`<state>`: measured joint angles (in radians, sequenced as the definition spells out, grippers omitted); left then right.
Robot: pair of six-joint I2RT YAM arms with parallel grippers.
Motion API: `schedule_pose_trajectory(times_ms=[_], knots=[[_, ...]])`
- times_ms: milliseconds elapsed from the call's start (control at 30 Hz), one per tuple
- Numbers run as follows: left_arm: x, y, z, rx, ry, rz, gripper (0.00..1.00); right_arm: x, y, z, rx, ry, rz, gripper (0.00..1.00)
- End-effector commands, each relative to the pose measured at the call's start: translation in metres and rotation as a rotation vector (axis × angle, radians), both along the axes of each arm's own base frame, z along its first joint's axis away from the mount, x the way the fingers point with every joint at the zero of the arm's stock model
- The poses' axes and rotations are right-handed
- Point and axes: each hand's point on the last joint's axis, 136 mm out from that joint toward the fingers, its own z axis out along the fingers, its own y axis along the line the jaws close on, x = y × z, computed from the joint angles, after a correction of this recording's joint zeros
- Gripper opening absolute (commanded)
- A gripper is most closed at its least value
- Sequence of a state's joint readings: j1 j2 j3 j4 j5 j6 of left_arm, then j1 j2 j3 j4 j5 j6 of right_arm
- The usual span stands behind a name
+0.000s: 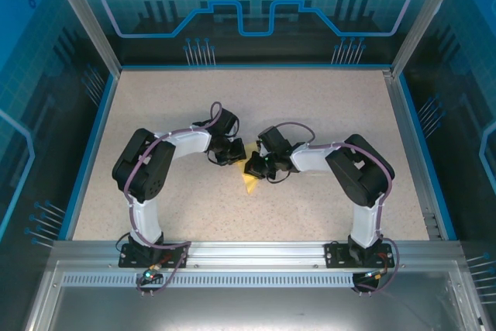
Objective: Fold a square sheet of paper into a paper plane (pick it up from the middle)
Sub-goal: Third fold the triangle at the center of the table.
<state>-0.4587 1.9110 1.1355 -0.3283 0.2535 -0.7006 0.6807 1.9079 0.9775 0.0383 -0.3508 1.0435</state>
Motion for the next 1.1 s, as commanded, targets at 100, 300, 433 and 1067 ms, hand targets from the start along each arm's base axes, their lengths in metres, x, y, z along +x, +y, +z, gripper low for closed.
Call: schedule_pose_trajectory(times_ms=[100,300,433,1067], knots=[[-0.002,0.015,0.028,-0.005,-0.007,0.062,0.12,-0.006,-0.004,-0.024,-0.065,0.038,0.009,0.06],[-0.004,0.037,0.039,-0.011,-0.021,0.137,0.13,-0.008,-0.007,-0.027,-0.083,0.046,0.009,0.11],[-0.006,0.053,0.035,-0.013,-0.009,0.196,0.13,-0.009,-0.009,-0.027,-0.093,0.044,0.009,0.24],[-0.015,0.048,0.024,-0.119,0.044,0.203,0.13,-0.009,-0.012,-0.032,-0.081,0.029,-0.011,0.26]])
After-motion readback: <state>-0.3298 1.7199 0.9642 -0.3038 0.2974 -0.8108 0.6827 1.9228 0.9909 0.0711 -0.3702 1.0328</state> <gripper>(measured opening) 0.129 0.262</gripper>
